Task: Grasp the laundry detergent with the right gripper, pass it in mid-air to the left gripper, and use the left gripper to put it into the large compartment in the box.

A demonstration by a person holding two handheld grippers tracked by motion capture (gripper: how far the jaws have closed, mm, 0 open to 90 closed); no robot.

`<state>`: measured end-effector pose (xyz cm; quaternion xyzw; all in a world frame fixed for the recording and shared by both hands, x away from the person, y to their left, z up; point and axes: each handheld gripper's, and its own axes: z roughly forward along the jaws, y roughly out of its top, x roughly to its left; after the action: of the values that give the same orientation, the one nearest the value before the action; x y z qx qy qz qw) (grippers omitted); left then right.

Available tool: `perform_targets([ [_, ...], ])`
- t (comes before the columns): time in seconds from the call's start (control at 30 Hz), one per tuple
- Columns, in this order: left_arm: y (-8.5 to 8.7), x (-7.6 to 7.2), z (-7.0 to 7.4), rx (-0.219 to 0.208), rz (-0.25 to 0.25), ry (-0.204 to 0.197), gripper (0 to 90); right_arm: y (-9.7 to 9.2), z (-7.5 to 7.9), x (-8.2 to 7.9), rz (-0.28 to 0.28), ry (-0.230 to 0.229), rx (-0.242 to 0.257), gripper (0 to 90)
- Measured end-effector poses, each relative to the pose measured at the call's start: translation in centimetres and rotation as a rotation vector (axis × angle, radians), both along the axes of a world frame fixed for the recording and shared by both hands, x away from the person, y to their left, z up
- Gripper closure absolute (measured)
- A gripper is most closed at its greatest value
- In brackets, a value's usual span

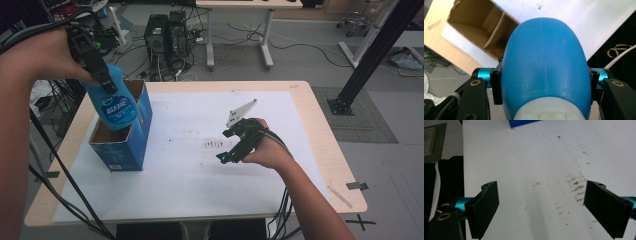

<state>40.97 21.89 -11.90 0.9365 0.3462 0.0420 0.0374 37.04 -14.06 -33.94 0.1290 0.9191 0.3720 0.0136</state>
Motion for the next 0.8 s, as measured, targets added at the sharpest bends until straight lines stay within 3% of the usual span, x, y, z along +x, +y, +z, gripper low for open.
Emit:
perform_targets([
  [0.2, 1.8, 0.7, -1.1, 0.009, 0.034, 0.004, 38.4, 0.4, -0.3, 0.2, 0.003, 0.006, -0.008, 12.2],
  [0.43, 2.7, 1.2, -2.6, 0.008, 0.045, 0.014, 38.4, 0.8, -0.8, 0.3, 0.003, 0.018, -0.024, 12.2],
  [0.73, 2.8, 2.3, -7.5, 0.022, 0.022, 0.042, 38.4, 1.0, -1.0, 0.2, 0.000, 0.021, -0.025, 12.2],
  [0.77, 2.8, 2.3, -7.5, 0.022, 0.022, 0.042, 38.4, 1.0, -1.0, 0.2, 0.000, 0.021, -0.025, 12.2],
  [0.8, 2.7, 2.4, -8.3, 0.037, 0.002, 0.051, 38.4, 1.0, -1.0, 0.2, 0.000, 0.022, -0.024, 12.2],
])
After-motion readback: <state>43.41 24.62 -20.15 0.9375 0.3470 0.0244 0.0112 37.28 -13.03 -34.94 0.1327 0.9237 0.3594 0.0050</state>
